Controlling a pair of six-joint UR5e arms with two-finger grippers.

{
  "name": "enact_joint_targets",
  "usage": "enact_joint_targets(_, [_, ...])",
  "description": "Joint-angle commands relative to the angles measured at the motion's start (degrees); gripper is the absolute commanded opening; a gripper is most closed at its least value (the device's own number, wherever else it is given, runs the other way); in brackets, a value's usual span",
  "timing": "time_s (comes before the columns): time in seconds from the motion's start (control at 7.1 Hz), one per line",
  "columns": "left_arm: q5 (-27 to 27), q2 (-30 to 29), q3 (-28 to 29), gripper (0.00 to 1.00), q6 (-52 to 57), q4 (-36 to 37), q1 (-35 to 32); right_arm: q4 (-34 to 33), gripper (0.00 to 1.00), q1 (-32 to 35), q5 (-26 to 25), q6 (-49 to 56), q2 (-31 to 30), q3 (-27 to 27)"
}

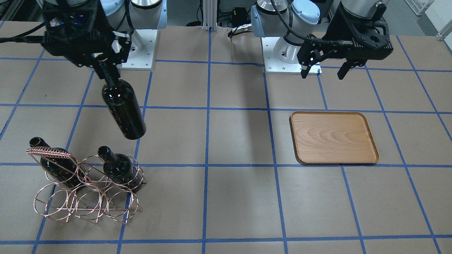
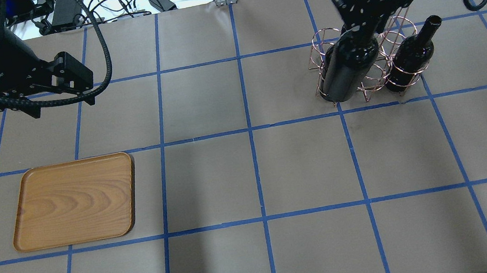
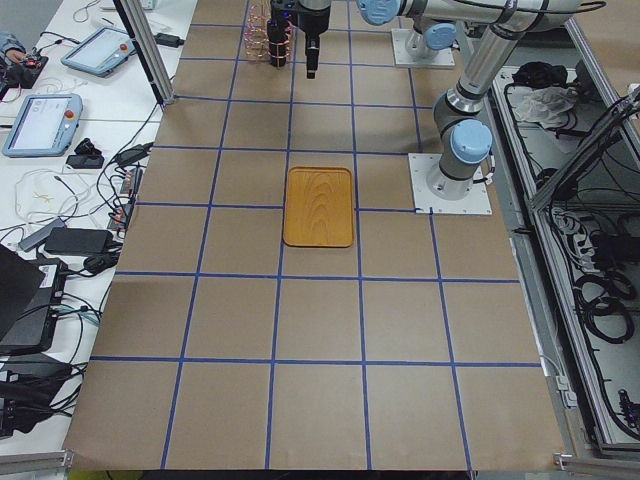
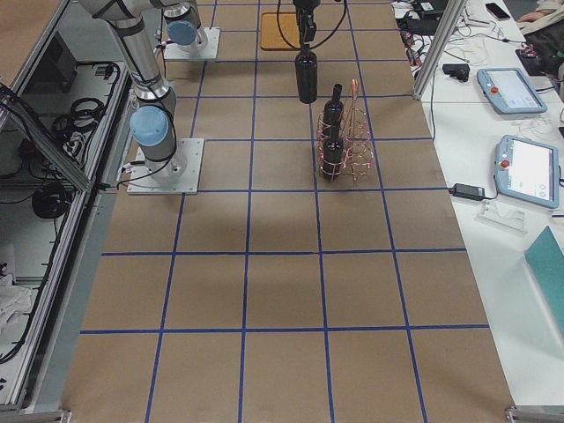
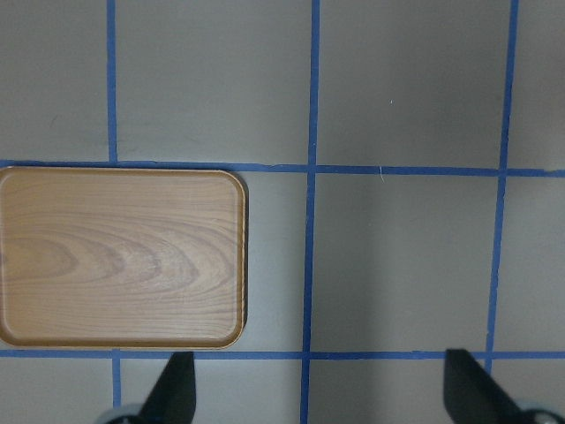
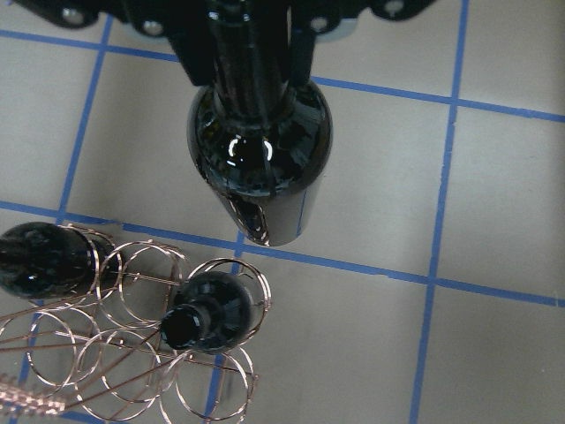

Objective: Take wine from basket and place on tray
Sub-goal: 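Lift the dark wine bottle out of the rack with the right gripper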

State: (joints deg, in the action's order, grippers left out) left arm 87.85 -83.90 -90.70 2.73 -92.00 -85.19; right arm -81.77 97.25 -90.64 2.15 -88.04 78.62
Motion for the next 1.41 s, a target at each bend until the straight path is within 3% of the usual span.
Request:
enact_joint_targets(0.0, [0.04,0.05,0.09,1.0,0.0,0.06,0.02,-2.77,0.0,7.93,2.83,-12.57,2.68,0.4])
enact_joint_targets(0.28, [0.04,0.05,0.09,1.0,0.0,-0.02,0.02,-9.6,0.0,15.65,2.75,-22.67,8.29,0.66])
enact_joint_targets(0.56, [0.13,0.05,0.09,1.0,0.0,-0.02,0.02,-19.88,0.0,21.82,2.67,-32.69,13.23,4.33])
enact_joint_targets(1.27, [0.13,0.05,0.0,1.0,0.0,-0.02,0.02,-20.1,0.0,23.78,4.76,-35.99,13.42,7.77])
